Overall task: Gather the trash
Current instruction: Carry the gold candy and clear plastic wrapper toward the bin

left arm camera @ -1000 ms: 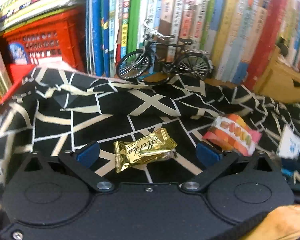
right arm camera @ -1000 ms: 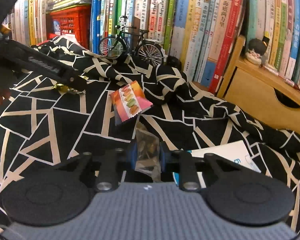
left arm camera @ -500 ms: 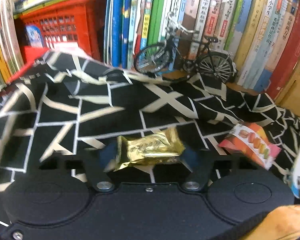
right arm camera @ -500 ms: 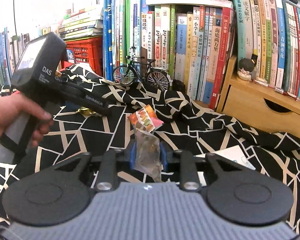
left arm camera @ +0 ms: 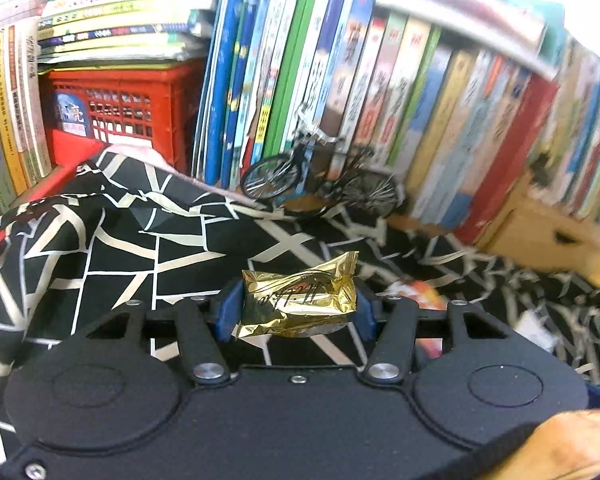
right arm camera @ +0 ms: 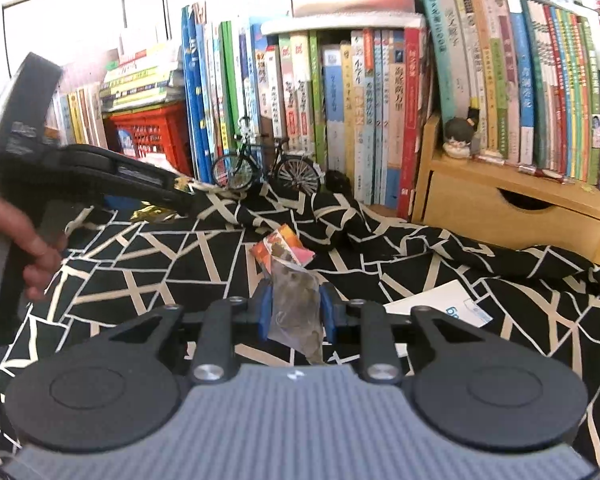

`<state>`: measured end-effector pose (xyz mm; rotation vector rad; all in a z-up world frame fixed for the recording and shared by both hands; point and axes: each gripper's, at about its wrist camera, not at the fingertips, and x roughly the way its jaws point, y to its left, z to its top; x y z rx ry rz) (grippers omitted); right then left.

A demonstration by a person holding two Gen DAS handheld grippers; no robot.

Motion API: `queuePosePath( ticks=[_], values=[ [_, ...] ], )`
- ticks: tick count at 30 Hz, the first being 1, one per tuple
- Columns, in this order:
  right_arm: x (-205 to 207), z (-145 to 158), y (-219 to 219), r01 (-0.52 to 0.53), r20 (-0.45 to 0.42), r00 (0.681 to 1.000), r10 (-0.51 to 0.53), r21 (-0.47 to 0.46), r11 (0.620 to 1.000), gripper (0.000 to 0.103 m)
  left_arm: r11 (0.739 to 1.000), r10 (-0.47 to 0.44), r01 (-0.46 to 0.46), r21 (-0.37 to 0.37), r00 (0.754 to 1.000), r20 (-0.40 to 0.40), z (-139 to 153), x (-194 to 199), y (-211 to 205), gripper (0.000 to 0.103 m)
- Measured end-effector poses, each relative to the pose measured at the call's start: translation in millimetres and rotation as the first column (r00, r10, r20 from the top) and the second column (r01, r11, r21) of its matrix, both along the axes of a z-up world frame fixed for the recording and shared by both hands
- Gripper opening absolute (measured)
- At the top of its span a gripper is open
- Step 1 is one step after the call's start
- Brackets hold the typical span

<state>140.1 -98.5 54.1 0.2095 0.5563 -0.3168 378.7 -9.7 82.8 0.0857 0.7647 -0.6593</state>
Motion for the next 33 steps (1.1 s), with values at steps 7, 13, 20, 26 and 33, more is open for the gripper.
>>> queuePosePath(
  ticks=[7, 13, 20, 26, 33],
  values=[
    [-18, 23, 16, 0.052, 0.05, 0.997, -0.054, 0.031, 0.998, 0.039, 0.997, -0.002, -0.001, -0.08, 0.999, -0.047, 33, -32, 38, 0.053],
    [-36, 37, 43, 0.072, 0.073, 0.995, -0.073, 0.018, 0.997, 0.039, 0.994, -0.086, 0.089, -0.06, 0.995, 0.053, 62, -67, 70, 0.053],
    [-58, 55, 74, 0.107, 0.092, 0.99, -0.111, 0.041, 0.993, 0.032, 0.982, -0.183, 0.189, -0.025, 0.973, 0.143, 91, -109, 104, 0.053],
    [-78, 68, 109, 0.095, 0.122, 0.988, -0.098, 0.031, 0.995, 0.032, 0.965, -0.235, 0.247, -0.085, 0.964, 0.125, 111, -139, 146, 0.054],
    [-96, 77, 157, 0.093, 0.136, 0.986, -0.094, 0.015, 0.996, 0.032, 0.967, -0.224, 0.241, -0.088, 0.96, 0.168, 122, -163, 195, 0.055]
  ],
)
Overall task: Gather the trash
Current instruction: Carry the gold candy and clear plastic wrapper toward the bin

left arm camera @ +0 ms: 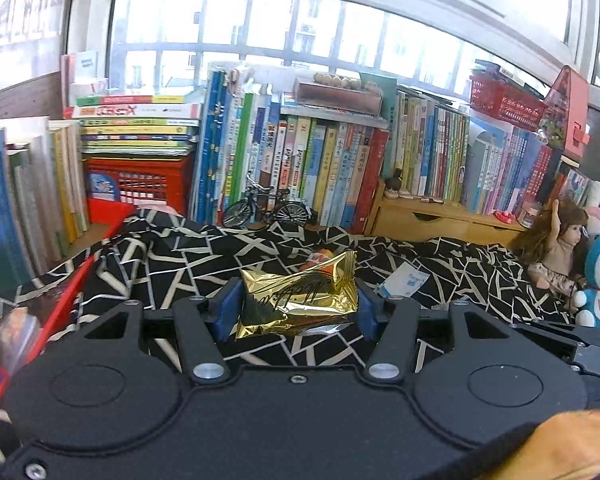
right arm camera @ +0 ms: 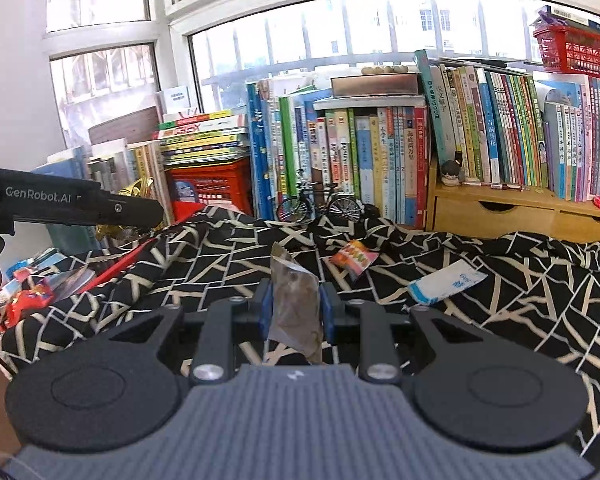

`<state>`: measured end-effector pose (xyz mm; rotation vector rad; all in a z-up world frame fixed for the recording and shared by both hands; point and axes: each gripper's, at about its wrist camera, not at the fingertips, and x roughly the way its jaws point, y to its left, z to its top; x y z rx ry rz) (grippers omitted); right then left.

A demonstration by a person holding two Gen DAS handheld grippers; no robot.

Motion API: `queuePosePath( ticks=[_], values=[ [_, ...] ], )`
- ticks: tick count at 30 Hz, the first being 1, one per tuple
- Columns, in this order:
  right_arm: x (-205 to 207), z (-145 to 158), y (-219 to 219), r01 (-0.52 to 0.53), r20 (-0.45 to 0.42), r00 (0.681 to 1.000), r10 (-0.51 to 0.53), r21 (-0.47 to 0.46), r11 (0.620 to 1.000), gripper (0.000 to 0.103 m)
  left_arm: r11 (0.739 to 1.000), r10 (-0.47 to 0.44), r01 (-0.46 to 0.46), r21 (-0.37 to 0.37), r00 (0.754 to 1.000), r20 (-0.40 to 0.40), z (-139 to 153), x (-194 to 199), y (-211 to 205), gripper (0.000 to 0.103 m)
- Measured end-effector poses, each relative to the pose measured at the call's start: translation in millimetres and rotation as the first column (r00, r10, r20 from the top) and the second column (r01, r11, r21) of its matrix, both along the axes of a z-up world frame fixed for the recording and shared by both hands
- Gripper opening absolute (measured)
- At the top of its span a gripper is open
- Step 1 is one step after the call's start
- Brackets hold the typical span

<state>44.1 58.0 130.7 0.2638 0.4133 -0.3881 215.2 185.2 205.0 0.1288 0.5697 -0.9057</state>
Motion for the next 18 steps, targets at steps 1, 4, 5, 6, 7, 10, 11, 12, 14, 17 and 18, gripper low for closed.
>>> queuePosePath(
  ticks=[1, 4, 5, 6, 7, 10, 11, 12, 14, 17, 18],
  values=[
    [-2, 1, 6, 0.0, 0.004, 1.0, 0.0, 0.004, 1.0, 0.032, 1.0, 0.002, -0.002, -0.005, 1.0, 0.003, 2, -3, 8, 0.055],
    [-9, 7, 25, -0.005, 0.016, 1.0, 0.005, -0.002, 1.0, 0.032, 0.999, 0.013, -0.013, -0.036, 1.0, 0.007, 7, -12, 34, 0.056],
    [-12, 9, 31, -0.008, 0.019, 1.0, 0.008, -0.008, 1.0, 0.032, 0.999, 0.018, -0.018, -0.046, 1.0, 0.003, 9, -15, 45, 0.056],
    [-14, 10, 37, -0.01, 0.021, 1.0, 0.011, -0.013, 1.0, 0.032, 0.998, 0.023, -0.023, -0.051, 1.0, 0.003, 10, -18, 53, 0.056],
    [-16, 12, 43, -0.014, 0.025, 1.0, 0.014, -0.018, 1.0, 0.032, 0.998, 0.026, -0.026, -0.055, 1.0, 0.006, 11, -20, 60, 0.056],
    [-23, 16, 62, -0.019, 0.035, 0.999, 0.019, -0.021, 1.0, 0.032, 0.998, 0.032, -0.031, -0.05, 0.999, 0.027, 15, -31, 85, 0.056],
    [-25, 17, 68, -0.022, 0.036, 0.999, 0.022, -0.021, 1.0, 0.032, 0.998, 0.035, -0.033, -0.048, 0.999, 0.03, 16, -34, 94, 0.056],
    [-27, 18, 75, -0.025, 0.036, 0.999, 0.026, -0.022, 0.999, 0.032, 0.998, 0.036, -0.035, -0.05, 0.999, 0.029, 17, -37, 103, 0.057],
    [-29, 18, 88, -0.033, 0.034, 0.999, 0.034, -0.028, 0.999, 0.032, 0.998, 0.043, -0.041, -0.049, 0.999, 0.032, 17, -42, 119, 0.057],
    [-33, 19, 106, -0.05, 0.037, 0.998, 0.051, -0.031, 0.998, 0.032, 0.998, 0.055, -0.054, -0.04, 0.998, 0.029, 15, -49, 142, 0.057],
    [-34, 19, 113, -0.055, 0.038, 0.998, 0.056, -0.031, 0.998, 0.032, 0.997, 0.06, -0.059, -0.04, 0.998, 0.023, 14, -51, 150, 0.057]
  ],
)
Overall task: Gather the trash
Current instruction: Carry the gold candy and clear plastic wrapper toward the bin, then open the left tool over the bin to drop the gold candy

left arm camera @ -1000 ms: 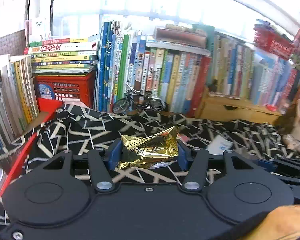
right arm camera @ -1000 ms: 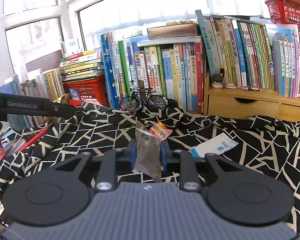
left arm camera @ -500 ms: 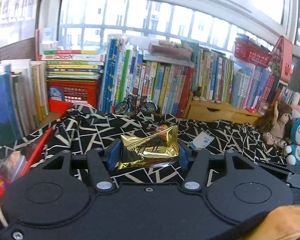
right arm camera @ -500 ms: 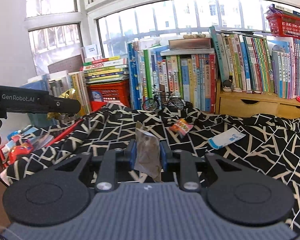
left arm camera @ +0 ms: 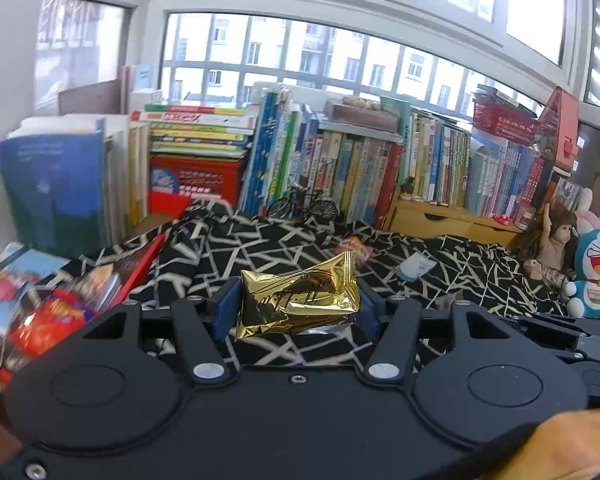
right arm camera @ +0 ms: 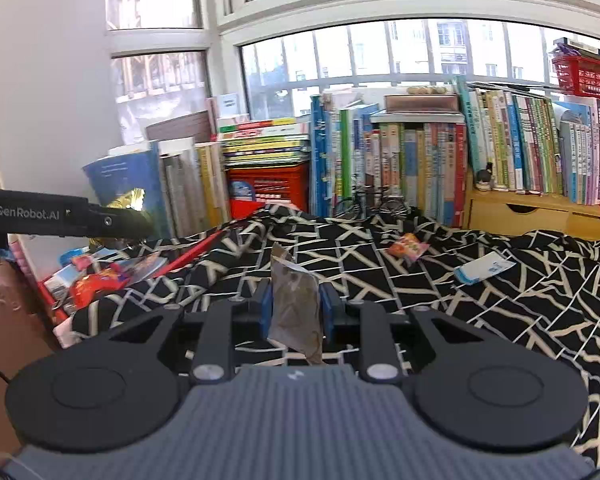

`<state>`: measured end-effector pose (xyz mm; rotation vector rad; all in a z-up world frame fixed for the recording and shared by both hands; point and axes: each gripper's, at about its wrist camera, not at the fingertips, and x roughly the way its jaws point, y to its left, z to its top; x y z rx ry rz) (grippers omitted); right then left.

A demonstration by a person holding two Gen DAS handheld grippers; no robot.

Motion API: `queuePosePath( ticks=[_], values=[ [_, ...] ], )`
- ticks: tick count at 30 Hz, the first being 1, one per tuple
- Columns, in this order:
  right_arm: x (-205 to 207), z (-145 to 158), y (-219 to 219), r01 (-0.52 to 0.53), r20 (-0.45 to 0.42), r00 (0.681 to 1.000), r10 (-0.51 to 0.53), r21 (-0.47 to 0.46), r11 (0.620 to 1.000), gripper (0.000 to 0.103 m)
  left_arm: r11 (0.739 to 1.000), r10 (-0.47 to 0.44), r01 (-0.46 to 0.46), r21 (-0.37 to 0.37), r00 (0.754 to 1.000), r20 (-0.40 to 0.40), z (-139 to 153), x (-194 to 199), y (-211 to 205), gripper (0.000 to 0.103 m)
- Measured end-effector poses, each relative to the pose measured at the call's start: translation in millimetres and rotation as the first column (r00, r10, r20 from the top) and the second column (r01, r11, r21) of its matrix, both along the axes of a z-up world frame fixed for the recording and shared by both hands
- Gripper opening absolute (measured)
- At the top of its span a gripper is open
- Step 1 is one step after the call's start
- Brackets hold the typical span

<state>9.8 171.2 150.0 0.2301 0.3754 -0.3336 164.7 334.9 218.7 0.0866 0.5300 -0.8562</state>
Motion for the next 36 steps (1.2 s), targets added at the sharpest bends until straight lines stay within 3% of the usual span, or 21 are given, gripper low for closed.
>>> queuePosePath(
  ticks=[13, 18, 23, 30, 36],
  values=[
    [-4, -7, 77, -0.076, -0.027, 0.997, 0.076, 0.009, 0.997, 0.032, 0.995, 0.051, -0.046, 0.092, 0.997, -0.054, -21, -20, 79, 0.057],
    [-2, -15, 101, -0.126, -0.066, 0.99, 0.125, -0.008, 0.992, 0.032, 0.983, 0.102, -0.089, 0.16, 0.992, -0.075, -42, -26, 102, 0.056],
    [-1, -27, 121, -0.181, -0.095, 0.978, 0.183, 0.031, 0.983, 0.032, 0.969, 0.165, -0.132, 0.209, 0.974, -0.154, -76, -30, 128, 0.055],
    [0, -54, 151, -0.29, -0.18, 0.937, 0.299, 0.076, 0.954, 0.032, 0.942, 0.202, -0.136, 0.308, 0.96, -0.193, -123, -45, 147, 0.054],
    [-4, -74, 179, -0.38, -0.242, 0.892, 0.383, 0.06, 0.923, 0.032, 0.921, 0.237, -0.13, 0.366, 0.935, -0.263, -162, -53, 155, 0.054]
  ],
)
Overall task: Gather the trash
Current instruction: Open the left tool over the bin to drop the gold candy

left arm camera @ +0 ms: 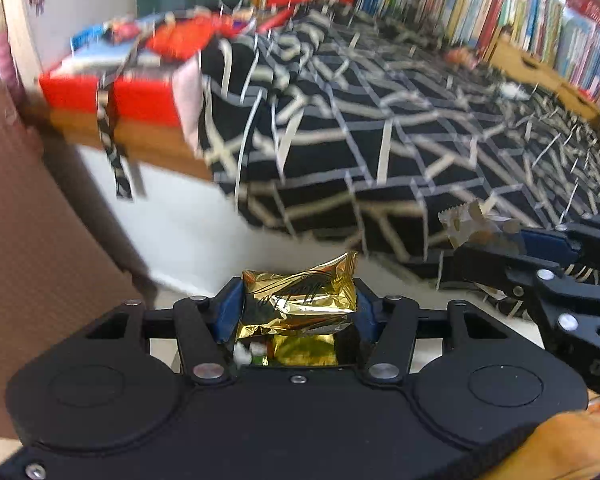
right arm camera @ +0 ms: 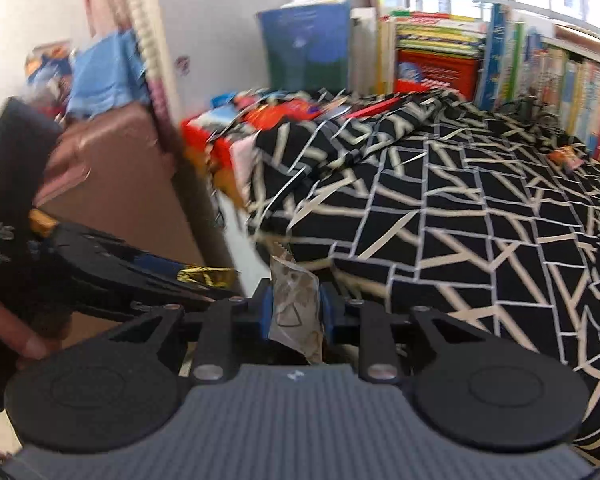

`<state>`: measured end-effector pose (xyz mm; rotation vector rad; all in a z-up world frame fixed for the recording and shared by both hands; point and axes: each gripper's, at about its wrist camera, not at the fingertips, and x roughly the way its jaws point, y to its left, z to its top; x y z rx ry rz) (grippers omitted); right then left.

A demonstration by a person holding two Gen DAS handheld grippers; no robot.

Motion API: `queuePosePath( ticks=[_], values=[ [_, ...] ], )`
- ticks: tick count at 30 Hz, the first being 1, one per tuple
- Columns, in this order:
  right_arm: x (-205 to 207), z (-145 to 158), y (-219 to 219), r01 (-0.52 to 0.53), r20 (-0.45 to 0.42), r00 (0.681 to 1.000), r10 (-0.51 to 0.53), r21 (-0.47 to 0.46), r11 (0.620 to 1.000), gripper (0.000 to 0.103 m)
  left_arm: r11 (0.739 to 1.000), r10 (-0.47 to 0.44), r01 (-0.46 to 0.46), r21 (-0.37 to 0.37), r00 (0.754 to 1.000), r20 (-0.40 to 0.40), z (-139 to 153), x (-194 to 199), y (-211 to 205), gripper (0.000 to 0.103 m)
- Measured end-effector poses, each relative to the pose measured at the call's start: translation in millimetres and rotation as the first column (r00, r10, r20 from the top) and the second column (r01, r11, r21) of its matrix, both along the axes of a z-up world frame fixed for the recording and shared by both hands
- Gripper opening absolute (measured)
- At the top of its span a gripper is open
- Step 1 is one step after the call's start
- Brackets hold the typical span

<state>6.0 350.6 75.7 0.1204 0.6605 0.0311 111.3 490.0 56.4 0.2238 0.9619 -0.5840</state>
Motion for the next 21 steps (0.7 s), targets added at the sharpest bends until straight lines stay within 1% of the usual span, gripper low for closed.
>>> queuePosePath(
  ticks=[3, 7, 8, 11, 12, 14, 18, 21],
  values=[
    [-1, -6, 7, -0.026, -0.017, 1.0, 0.026, -0.005, 1.0, 0.032, 1.0, 0.005, -0.005, 0.024, 1.0, -0.025, -15, -1, 0, 0.054],
    [-2, -12, 5, -0.025, -0.037, 0.999, 0.025, 0.009, 1.0, 0.032, 0.999, 0.021, -0.02, 0.034, 0.999, -0.045, -24, 2, -5, 0.055],
    [-3, -13, 4, -0.023, -0.041, 0.999, 0.024, 0.014, 1.0, 0.032, 0.999, 0.027, -0.025, 0.038, 0.998, -0.05, -25, 4, -6, 0.058],
    [-2, -14, -3, -0.017, -0.053, 0.998, 0.019, 0.029, 0.999, 0.032, 0.997, 0.066, -0.063, 0.04, 0.995, -0.073, -27, 7, -11, 0.062],
    [-2, -14, -6, -0.016, -0.054, 0.998, 0.018, 0.035, 0.999, 0.032, 0.997, 0.067, -0.065, 0.034, 0.995, -0.078, -27, 8, -11, 0.065],
    [-1, -14, -9, -0.014, -0.055, 0.998, 0.016, 0.041, 0.999, 0.032, 0.997, 0.07, -0.067, 0.041, 0.995, -0.073, -27, 9, -14, 0.068],
    [1, -14, -14, -0.014, -0.056, 0.998, 0.016, 0.045, 0.999, 0.032, 0.996, 0.077, -0.073, 0.06, 0.994, -0.076, -27, 12, -17, 0.073],
    [6, -16, -15, -0.016, -0.064, 0.998, 0.019, 0.059, 0.998, 0.032, 0.994, 0.089, -0.084, 0.062, 0.993, -0.074, -25, 14, -14, 0.074]
  ],
)
